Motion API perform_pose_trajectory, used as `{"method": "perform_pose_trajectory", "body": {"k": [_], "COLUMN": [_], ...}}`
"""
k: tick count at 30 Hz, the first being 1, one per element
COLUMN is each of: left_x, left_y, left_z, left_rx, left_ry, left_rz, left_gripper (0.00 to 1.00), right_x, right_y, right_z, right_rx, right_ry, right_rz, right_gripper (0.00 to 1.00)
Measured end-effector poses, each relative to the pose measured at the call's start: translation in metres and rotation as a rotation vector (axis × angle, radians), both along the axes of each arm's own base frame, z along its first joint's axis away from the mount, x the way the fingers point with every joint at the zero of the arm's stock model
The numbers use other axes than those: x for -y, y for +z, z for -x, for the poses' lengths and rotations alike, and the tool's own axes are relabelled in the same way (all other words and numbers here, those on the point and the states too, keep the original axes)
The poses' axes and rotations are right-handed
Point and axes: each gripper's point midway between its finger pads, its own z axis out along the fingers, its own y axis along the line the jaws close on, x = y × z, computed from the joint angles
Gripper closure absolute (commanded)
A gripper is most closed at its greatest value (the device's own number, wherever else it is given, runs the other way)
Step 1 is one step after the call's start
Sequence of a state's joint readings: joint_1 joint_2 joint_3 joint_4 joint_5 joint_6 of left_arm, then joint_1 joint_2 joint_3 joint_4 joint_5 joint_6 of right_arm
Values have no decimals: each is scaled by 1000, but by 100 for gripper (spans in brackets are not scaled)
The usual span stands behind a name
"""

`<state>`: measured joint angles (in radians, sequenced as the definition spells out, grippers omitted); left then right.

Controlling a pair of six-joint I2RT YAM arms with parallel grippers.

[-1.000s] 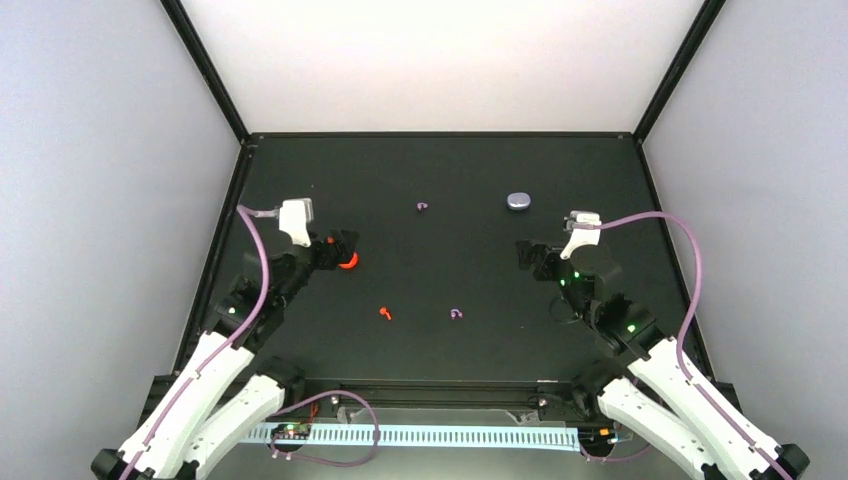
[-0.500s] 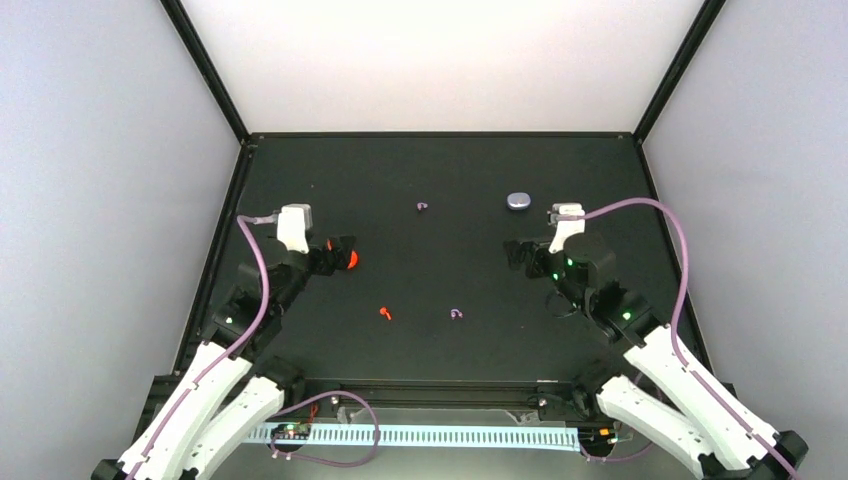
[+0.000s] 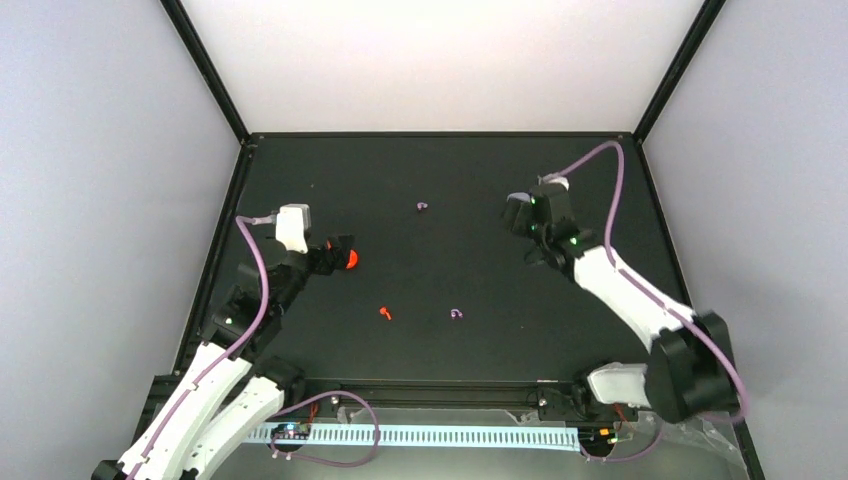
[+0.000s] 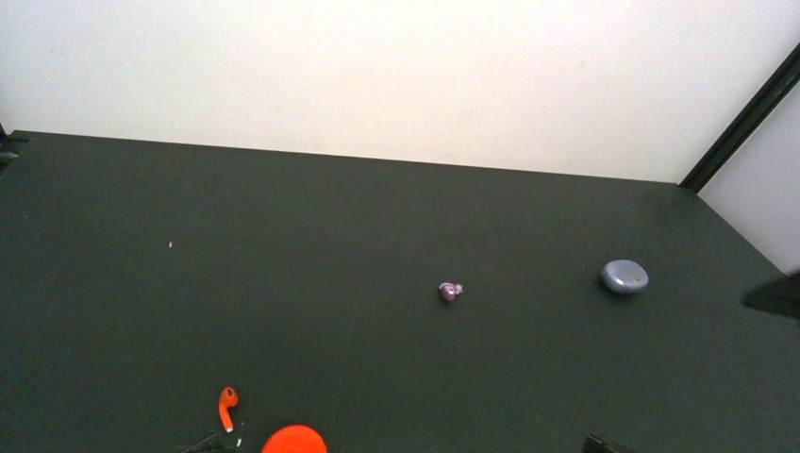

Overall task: Insert the wireless bluetooth earbuds into the charging case
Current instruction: Pick up the charging case at the center of the board.

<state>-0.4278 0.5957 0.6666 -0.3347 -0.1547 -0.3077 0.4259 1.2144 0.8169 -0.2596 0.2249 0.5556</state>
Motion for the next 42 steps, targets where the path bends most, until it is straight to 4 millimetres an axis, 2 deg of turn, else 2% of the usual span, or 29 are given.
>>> {"method": "perform_pose_trajectory", "body": {"k": [6,9,12,16,24,28,35,42], "left_x": [0,1,1,2,4,5,5,5], "left_y": [0,0,-1,0,1,1,1,2], "left_z": [0,0,0,1,1,1,1,1], "left_rx": [0,-1,-2,-2,2,3,5,7], "left_ry": [-3,-5,-7,-14,-25,-27,-27,-28], "left_rz": [1,1,1,3,8,9,10,11], "left_gripper": [1,1,1,1,1,1,1,1], "right_x": [21,29,28,23,26,24,21,14], "right_y": [-24,-44,-63,-82,-77,-85,-119,-119], "right_z": [-79,-107,-130,-142,-178,-191,-188,-186], "right_rx": [-59,-103,-144,-195,-196,-217,-310,-328], "right_ry": [-113,-137,-127,-95,-91,-83,-64,-37], "right_rz": [-1,20,51,85,82,92,102,74], "right_gripper": [2,1,0,0,0,0,1,4]}}
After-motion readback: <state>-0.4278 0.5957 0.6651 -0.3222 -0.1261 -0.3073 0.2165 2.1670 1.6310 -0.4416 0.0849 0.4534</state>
